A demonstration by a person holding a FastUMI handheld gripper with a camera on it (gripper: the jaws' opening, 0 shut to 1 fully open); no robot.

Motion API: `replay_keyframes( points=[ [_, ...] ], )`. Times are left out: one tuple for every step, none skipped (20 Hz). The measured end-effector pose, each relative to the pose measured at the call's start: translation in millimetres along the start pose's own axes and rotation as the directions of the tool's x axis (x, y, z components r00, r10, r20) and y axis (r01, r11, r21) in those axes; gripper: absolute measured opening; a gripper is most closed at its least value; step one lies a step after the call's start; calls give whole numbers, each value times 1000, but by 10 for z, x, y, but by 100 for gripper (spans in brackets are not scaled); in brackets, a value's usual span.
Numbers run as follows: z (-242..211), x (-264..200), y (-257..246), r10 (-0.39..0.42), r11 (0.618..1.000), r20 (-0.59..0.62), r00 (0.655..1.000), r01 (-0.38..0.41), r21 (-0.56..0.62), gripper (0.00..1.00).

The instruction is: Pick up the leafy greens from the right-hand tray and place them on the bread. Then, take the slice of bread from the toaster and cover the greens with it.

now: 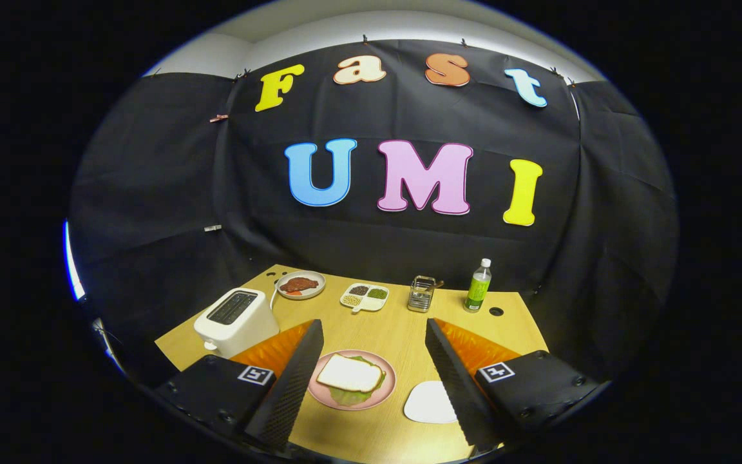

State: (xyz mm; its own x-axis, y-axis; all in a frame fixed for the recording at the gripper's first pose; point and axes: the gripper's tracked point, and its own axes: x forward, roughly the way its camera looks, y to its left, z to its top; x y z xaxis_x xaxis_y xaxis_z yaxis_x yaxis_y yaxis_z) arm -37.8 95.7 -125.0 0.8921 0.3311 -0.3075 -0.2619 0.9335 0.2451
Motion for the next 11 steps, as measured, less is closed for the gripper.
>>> replay_keyframes(
  points=[
    [-5, -6, -15, 5, 1000, -3, 1000, -5, -1, 99],
    [-15, -15, -29, 7, 1000, -4, 1000, -7, -2, 99],
    [-13, -20, -16, 13, 1000, -6, 1000, -13, -1, 99],
    [-24, -12, -16, 15, 1000, -9, 1000, -15, -1, 99],
    [-29, -9, -34, 14, 1000, -9, 1000, -14, -3, 99],
    [-33, 10, -48, 12, 1000, -10, 1000, -12, -5, 99],
    [-32, 21, -49, 14, 1000, -10, 1000, -14, -5, 99],
    [-31, 32, -48, 14, 1000, -10, 1000, -14, -5, 99],
    [-27, 43, -43, 17, 1000, -10, 1000, -17, -6, 99],
    [-33, 51, -40, 16, 1000, -11, 1000, -16, -9, 99],
    [-37, 61, -40, 18, 1000, -12, 1000, -18, -10, 99]
  ],
)
